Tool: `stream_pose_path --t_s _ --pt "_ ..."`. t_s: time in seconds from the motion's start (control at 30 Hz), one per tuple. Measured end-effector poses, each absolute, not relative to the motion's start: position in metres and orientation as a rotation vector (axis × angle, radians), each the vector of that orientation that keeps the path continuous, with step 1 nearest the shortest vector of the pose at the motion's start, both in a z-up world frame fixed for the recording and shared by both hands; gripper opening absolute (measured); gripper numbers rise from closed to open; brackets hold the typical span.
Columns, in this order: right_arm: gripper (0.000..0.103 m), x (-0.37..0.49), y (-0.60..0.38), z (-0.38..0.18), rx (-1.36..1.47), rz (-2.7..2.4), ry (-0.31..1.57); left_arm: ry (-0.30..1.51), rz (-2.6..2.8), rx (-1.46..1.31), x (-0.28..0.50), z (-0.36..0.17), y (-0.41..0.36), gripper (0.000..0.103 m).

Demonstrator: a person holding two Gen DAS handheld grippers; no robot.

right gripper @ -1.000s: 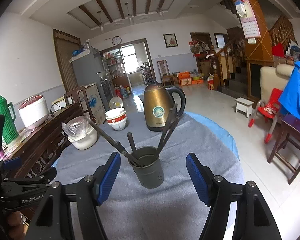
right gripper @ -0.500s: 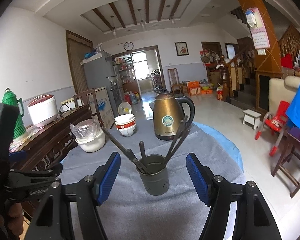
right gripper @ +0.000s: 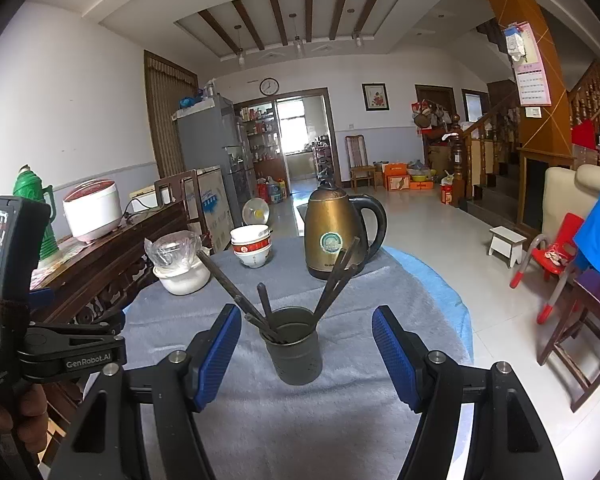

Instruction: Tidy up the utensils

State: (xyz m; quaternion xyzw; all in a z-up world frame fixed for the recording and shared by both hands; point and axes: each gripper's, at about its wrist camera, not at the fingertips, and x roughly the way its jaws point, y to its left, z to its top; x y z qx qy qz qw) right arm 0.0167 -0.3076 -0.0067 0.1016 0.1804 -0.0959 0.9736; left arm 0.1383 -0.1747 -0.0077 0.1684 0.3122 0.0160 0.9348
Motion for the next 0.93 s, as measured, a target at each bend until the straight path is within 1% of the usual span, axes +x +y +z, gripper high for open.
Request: stream_pose_path --t_s 0.6,0.87,0.93 --pt "0.072 0.033 -0.304 -0.007 0.21 -0.156 0.422 0.639 0.053 0.334 0.128 -0.001 -0.17 0.101" --pt "0.072 0.05 -0.299 -0.019 0.255 -0.162 0.483 0.656 0.015 0.32 0.141 -0.009 -0.154 0.101" --pt "0.072 0.054 -0.301 -0.029 0.282 -0.176 0.508 0.692 -0.001 0.301 0.151 -0.018 -0.147 0.101"
